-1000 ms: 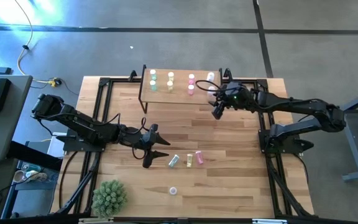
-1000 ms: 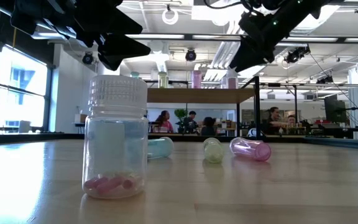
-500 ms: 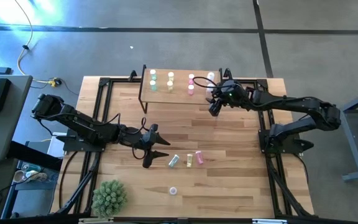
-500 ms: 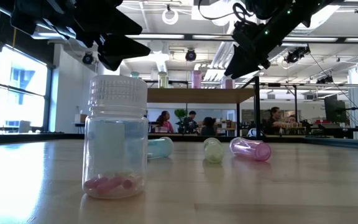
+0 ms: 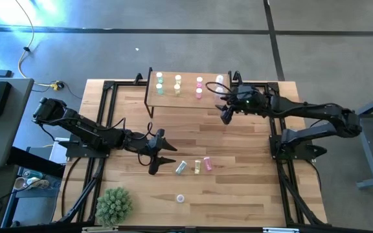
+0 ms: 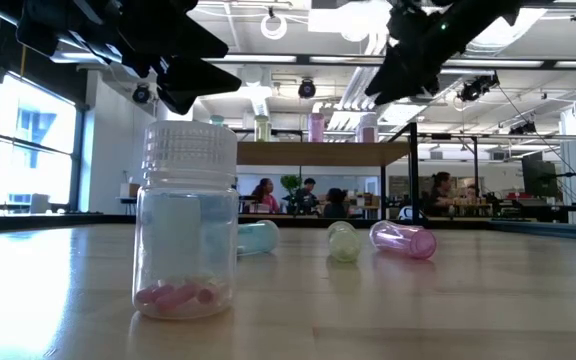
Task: Pick and place medicine bottles onto shelf by color
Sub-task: Put the blue pill bottle on the shelf aligned with the other blue pill bottles
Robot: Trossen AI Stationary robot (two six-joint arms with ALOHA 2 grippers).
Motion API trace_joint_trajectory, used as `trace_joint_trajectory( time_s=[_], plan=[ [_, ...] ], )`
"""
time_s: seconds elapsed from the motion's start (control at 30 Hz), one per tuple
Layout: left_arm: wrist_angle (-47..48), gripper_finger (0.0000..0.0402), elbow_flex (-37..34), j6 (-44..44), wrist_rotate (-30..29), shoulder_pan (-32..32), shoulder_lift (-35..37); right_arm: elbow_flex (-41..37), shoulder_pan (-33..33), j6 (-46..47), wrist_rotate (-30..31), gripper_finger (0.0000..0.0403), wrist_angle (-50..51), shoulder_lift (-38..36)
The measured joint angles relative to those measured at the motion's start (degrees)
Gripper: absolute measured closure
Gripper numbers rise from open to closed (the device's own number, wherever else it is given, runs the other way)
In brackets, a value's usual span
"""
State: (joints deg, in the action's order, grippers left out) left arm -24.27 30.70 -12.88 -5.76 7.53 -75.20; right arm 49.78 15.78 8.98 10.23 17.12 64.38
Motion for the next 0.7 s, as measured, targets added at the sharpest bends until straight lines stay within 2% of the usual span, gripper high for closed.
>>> trace_joint_trajectory(
  time_s=[0.13,0.4,0.7],
  plan=[
    [0.05,0.0177,0.00,-0.44,-0.02,0.00,0.00,0.00,-5.56,0.45,-2.75,0.0197,0.32,-1.49],
    [0.05,0.0177,0.00,-1.59,-0.02,1.77,0.00,0.00,-19.73,5.58,-2.54,0.0197,2.05,-0.52],
    [0.28,0.0177,0.02,-2.01,-2.19,5.81,0.00,0.02,-31.10,24.36,3.09,0.0197,2.99,5.63]
  ],
)
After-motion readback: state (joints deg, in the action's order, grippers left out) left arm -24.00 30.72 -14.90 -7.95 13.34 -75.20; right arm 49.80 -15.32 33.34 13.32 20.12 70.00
